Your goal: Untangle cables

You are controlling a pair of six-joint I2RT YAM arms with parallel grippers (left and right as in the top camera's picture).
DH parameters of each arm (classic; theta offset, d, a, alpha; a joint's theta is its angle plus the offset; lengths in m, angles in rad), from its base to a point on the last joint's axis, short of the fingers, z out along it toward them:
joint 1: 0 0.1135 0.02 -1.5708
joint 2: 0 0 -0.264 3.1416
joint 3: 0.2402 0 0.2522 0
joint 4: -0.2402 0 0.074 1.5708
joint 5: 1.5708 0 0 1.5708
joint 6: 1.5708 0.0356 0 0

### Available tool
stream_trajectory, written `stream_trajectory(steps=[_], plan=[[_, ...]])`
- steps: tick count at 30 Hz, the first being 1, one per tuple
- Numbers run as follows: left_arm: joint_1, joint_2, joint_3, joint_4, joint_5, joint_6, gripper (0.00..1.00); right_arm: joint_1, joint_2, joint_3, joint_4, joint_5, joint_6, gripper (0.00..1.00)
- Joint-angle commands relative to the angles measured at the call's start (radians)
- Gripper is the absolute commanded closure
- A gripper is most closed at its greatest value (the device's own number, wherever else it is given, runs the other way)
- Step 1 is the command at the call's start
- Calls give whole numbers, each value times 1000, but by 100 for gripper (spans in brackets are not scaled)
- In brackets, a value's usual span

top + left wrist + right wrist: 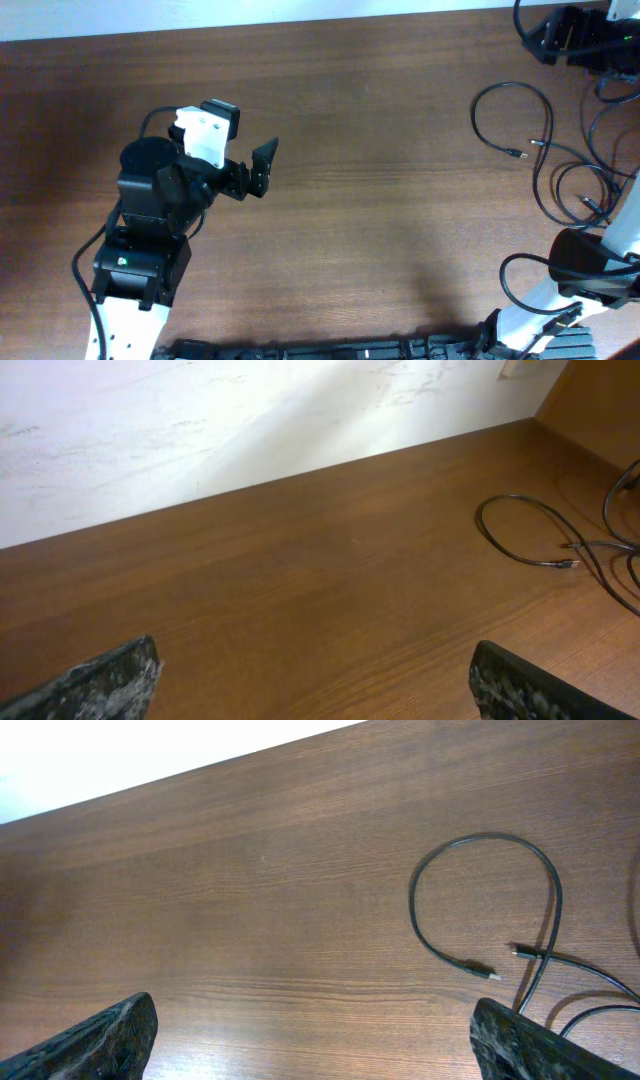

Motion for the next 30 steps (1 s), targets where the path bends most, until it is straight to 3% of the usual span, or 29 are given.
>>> stream_trajectory(steps=[1,14,18,19,20,22,23,27,30], plan=[[-2,-2,5,-2,-10,-10,1,9,-11,6,0,-12,-3,1],[-3,-8,5,-19,-11,-9,1,7,-11,6,0,-12,-3,1],[-3,-89,4,-237,-10,-10,1,7,-11,6,0,-12,-3,1],[-2,-105,4,-292,-11,-10,47,7,-11,6,0,-12,-3,1],[-2,-110,3,-370,-6,-10,1,7,-11,6,0,-12,-3,1],[-2,-109,-7,-411,-8,-9,1,7,-11,6,0,-12,-3,1],[-2,-109,-26,-358,-14,-9,1,7,-11,6,0,-12,-3,1],[-3,-116,-223,286,-78,-9,1,7,-11,6,0,-12,-3,1],[-3,-176,-392,555,-161,-9,1,7,-11,6,0,-12,-3,1]])
